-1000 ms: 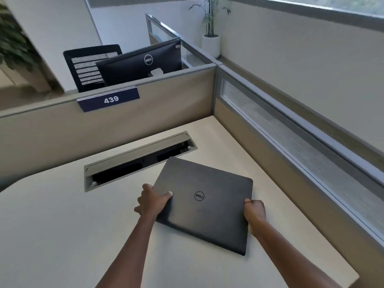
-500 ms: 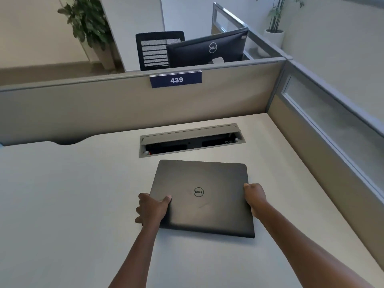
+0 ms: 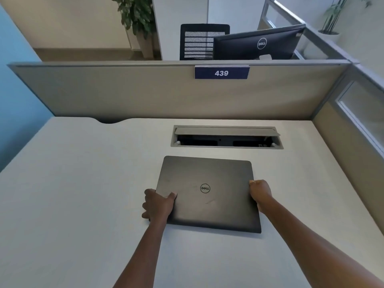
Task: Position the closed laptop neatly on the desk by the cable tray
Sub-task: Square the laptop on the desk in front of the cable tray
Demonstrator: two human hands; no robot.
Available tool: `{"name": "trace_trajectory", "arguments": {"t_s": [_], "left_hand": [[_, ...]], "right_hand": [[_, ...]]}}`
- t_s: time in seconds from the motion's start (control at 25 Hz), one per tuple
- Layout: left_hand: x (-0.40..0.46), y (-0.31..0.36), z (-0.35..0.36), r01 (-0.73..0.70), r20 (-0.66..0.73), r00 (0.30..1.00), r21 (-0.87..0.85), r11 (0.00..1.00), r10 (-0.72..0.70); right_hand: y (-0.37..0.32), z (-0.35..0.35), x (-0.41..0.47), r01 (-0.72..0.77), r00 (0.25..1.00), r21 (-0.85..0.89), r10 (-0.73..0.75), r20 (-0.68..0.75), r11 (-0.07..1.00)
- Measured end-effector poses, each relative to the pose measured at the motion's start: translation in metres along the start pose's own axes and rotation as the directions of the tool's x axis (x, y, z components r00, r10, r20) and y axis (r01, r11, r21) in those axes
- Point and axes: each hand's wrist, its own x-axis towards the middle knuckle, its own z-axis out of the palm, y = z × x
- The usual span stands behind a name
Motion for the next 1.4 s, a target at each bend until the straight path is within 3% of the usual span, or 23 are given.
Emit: {"name": "trace_trajectory", "arguments": {"t_s": [0.24,1.0,1.16,1.4], "left_hand": [[0.003,0.007,0.011,-0.020,-0.022,1.000,0.018,1.000,0.020],[-0.007,0.018,0.016,-0.117,-0.074,0.986,0.330,0.937,0.149],[-0.014,0.017,0.017,-0.132,-0.084,0.982,0.357,0.925,0.172],[-0.015,0.015,0.013,-0.178,-0.082,0.971,0.369,0.912,0.223]], "right_hand": [[-0.004,-0.001,0.014,0.014,1.000,-0.024,-0.015,-0.012,1.000],[0.003,-0.004,0.000,0.178,0.983,-0.105,-0.172,0.069,0.978],[0.009,-0.003,-0.006,0.192,0.981,-0.279,-0.173,0.091,0.941],[0.012,0.000,-0.013,0.238,0.971,-0.374,-0.227,0.073,0.896]]}}
